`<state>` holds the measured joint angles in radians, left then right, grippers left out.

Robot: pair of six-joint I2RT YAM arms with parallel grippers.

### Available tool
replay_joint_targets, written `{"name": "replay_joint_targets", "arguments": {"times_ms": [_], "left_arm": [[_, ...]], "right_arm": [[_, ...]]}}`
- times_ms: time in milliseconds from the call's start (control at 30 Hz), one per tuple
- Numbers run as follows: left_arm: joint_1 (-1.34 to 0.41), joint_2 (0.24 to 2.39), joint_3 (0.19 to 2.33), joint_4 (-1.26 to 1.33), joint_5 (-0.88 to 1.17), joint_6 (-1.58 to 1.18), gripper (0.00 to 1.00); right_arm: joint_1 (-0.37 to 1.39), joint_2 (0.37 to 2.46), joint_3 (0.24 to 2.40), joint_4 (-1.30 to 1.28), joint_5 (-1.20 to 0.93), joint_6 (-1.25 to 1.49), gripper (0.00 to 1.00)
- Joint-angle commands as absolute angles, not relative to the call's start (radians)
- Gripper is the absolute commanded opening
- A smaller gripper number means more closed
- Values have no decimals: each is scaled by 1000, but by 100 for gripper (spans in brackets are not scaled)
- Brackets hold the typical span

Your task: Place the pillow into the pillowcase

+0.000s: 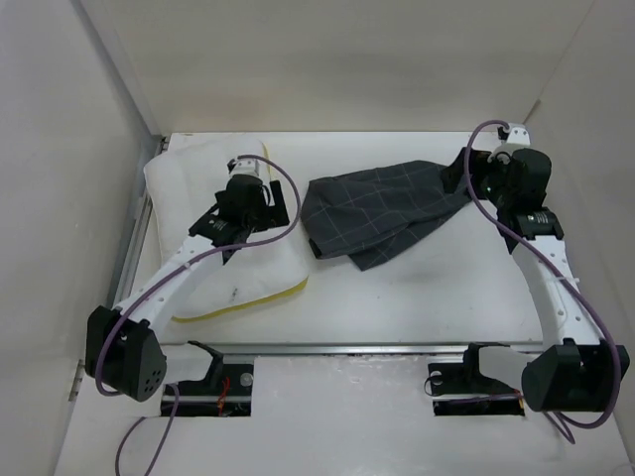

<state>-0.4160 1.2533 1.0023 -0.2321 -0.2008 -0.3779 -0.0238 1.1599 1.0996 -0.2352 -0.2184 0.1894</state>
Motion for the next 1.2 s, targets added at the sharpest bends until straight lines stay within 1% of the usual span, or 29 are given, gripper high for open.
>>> {"name": "replay_joint_targets", "arguments": {"times_ms": [0,133,200,267,400,433,467,500,533,567,700,767,867,933,967,1033,1167], "left_arm": [[-474,1264,992,-389,-219,-443,100],[-517,1288,957,-498,-244,-492,100],[-517,1301,934,-511,-244,-520,100],[-517,1337,914,-511,-244,-532,100],[-517,1437,902,-399,-221,-523,100],[-517,1503,902,-381,-204,-523,94],[-517,1538,926,-353,-192,-514,80],[-517,1572,945,-353,-192,-502,63],[-517,1601,962,-336,-192,-502,44],[-517,1647,997,-319,-215,-485,1],[-517,1677,1148,-279,-276,-448,0],[-517,1654,1195,-247,-308,-396,0],[-471,1617,1304,-192,-296,-364,0],[-451,1608,1400,-164,-287,-330,0],[-439,1608,1440,-164,-302,-316,0],[-428,1620,1555,-176,-357,-290,0],[-376,1669,1658,-221,-380,-278,0]], "right_arm": [[-15,1121,1094,-179,-279,198,100],[-15,1112,1045,-179,-310,198,100],[-15,1124,1026,-179,-310,198,100],[-6,1140,1015,-192,-320,198,100],[-6,1161,1015,-192,-334,198,100],[4,1161,1015,-192,-334,198,100],[5,1161,1005,-183,-334,198,100],[5,1161,1005,-183,-324,198,100],[14,1151,993,-183,-315,198,100],[14,1150,992,-183,-305,198,100],[34,1150,969,-183,-273,187,100],[77,1178,960,-183,-204,187,100],[152,1215,960,-192,-106,172,100],[188,1259,969,-192,-75,149,100],[227,1275,983,-192,-31,149,100],[251,1328,994,-192,-9,138,100],[279,1442,1031,-183,-11,147,100]]}}
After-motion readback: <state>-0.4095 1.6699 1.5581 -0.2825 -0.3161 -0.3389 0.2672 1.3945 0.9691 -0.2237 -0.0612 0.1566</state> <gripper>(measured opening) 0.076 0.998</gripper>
